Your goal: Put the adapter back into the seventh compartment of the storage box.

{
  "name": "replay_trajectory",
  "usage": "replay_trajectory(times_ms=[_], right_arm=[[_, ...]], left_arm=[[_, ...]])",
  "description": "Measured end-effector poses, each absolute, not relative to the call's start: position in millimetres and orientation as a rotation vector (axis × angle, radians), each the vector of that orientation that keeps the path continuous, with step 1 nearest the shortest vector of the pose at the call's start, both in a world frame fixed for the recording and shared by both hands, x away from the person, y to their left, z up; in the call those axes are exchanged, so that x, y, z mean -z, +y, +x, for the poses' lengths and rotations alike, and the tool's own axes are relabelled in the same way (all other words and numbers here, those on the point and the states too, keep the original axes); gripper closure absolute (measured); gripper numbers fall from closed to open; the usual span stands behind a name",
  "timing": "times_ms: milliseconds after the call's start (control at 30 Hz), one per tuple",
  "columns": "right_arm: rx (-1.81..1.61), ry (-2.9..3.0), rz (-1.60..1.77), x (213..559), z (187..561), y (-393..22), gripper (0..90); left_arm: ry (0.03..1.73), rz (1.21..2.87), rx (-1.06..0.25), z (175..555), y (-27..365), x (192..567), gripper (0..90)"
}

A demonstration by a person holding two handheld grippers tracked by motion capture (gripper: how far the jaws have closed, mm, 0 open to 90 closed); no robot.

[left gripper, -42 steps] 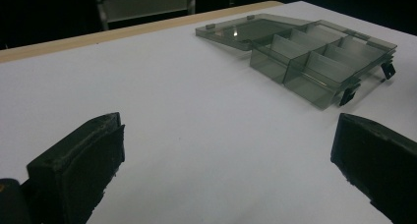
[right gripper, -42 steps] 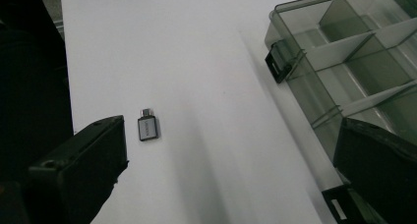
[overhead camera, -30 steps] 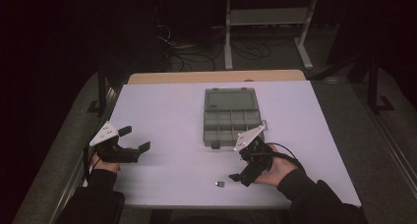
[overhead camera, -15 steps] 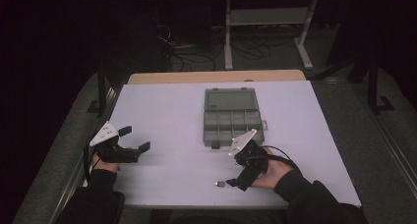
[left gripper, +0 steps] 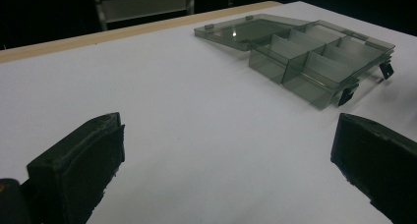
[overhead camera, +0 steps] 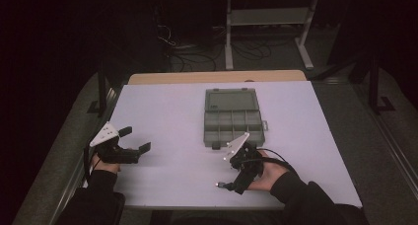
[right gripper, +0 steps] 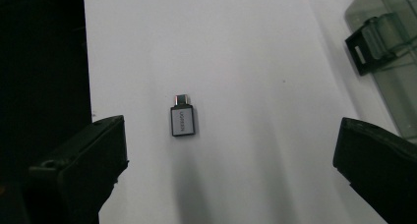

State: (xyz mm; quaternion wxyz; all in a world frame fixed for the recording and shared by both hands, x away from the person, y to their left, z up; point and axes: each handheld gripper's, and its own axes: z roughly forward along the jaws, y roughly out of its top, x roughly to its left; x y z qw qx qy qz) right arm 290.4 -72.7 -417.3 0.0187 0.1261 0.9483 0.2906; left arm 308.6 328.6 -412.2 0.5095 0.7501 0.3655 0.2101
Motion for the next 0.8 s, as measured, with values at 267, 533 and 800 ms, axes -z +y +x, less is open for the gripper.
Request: replay_trajectory(times_ms=[267, 533, 800], right_arm=[[-0.903, 2.975, 0.367, 421.0, 289.3, -67.3, 5.9], [-0.895, 3.011, 0.323, 424.3, 286.5, -62.0, 15.2], [-0.882, 3.035, 0.278, 426.8, 283.9, -58.6, 24.6]], left_arm=[[0.879, 1.807, -0.506, 308.6, 328.6, 412.2, 0.0], [0.88, 1.807, -0.505, 308.6, 328.6, 412.2, 0.0], [0.877, 1.811, -0.506, 308.6, 328.7, 412.1, 0.0]])
